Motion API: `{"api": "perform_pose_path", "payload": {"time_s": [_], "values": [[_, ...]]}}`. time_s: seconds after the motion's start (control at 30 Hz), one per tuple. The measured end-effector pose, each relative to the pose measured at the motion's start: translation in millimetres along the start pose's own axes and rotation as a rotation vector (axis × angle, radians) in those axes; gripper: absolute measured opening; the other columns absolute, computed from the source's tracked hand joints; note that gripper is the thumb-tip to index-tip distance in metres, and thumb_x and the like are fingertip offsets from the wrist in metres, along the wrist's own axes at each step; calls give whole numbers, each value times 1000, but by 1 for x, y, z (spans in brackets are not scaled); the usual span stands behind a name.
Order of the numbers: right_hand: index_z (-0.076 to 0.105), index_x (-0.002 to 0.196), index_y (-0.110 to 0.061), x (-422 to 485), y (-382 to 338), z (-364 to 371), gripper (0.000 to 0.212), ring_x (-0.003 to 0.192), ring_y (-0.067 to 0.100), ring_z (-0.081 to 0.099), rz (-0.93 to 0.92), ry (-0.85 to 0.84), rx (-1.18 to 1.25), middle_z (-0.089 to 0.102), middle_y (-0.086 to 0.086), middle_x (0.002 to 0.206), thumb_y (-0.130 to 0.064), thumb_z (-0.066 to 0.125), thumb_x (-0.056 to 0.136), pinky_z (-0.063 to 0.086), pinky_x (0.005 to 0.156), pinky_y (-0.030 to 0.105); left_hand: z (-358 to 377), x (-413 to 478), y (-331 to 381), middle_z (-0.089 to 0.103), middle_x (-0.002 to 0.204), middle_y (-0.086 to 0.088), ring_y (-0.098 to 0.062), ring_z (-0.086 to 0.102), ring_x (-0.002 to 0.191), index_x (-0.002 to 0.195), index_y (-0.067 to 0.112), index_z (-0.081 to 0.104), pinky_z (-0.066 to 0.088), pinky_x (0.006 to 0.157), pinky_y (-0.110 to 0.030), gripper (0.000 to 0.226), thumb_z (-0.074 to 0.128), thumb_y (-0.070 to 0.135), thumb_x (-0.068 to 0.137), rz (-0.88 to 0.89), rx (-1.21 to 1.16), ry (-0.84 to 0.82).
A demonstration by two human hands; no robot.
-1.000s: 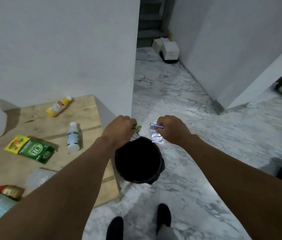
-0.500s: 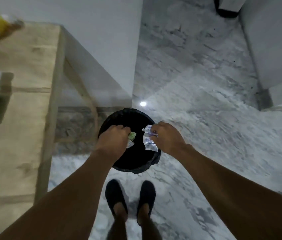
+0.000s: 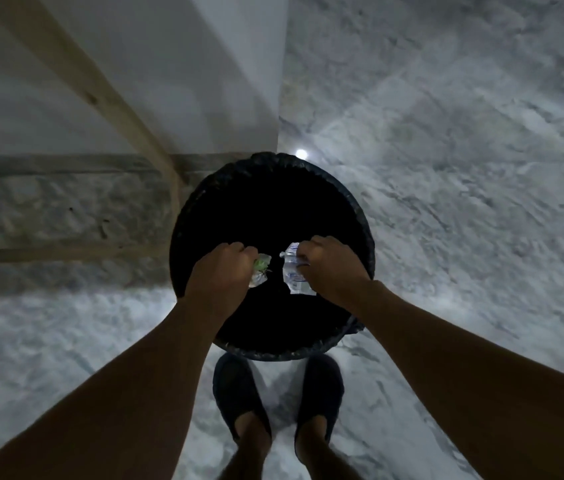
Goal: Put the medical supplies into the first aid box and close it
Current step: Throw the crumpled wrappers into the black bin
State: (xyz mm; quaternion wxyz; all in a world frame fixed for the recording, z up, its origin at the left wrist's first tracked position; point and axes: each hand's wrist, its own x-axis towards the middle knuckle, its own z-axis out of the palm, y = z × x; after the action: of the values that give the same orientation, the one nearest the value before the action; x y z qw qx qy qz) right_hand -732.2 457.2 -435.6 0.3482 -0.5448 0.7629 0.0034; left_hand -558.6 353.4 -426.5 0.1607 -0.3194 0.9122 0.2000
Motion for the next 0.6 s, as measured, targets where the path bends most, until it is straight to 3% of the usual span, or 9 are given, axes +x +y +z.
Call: {"api": "perform_pose_path", "payload": {"time_s": [0.17,0.3,0.6], "values": [[52,132,-8,9,-4,17,39,119,37,50,47,-69,-79,53,14,127,-15,60,94,47,94,46,11,2,-2,62,109,-14,-35,60,100,127,10,57,52,79,-44,43,67,14,85,-17,-34,-53],[51,134,-11,-17,-18,-11,44,120,36,49,64,-56,-87,53,13,127,-16,63,92,48,96,46,-22,-16,16,56,121,-13,-33,55,110,134,11,49,48,87,-42,48,64,24,90,-41,2,-55],[49,136,-12,-135,-102,-181,43,123,33,47,66,139,-127,50,12,133,-33,53,98,45,98,41,-206,-98,87,54,127,-13,-32,53,114,130,8,52,43,93,-39,41,56,28,95,-45,15,229]]}}
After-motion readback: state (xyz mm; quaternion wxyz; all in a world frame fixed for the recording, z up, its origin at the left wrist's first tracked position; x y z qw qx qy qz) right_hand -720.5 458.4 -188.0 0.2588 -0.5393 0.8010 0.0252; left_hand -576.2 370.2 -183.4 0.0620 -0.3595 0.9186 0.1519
